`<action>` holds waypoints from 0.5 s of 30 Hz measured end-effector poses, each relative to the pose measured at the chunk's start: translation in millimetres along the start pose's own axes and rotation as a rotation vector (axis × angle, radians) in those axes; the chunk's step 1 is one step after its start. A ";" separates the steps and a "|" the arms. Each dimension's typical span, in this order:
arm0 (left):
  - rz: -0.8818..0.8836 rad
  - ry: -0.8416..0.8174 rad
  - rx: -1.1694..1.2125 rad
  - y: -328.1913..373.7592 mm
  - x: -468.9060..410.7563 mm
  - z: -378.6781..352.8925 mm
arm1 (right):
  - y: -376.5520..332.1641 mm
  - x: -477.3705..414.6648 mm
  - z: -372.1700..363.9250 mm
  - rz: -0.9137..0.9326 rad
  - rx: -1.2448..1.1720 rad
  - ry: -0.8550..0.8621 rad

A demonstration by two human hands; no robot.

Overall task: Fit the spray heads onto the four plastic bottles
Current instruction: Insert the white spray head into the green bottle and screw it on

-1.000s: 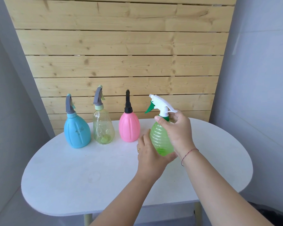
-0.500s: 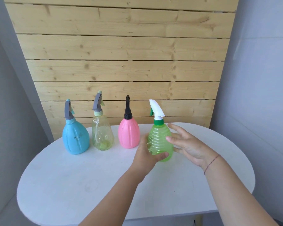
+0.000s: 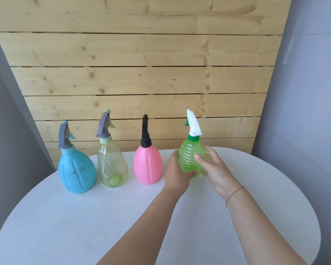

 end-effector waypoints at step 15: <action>0.049 -0.051 -0.008 -16.9 -10.6 -5.0 | 17.4 -14.7 6.4 -0.037 0.022 0.008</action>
Point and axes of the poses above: each hand's wrist, its own x-axis away from the middle knuckle, its own z-axis out of the back of the hand, y = z × x, the point moved 4 cm from there along -x, towards the middle knuckle, and after that the axes turned 4 degrees about -x, right-handed, at the moved point
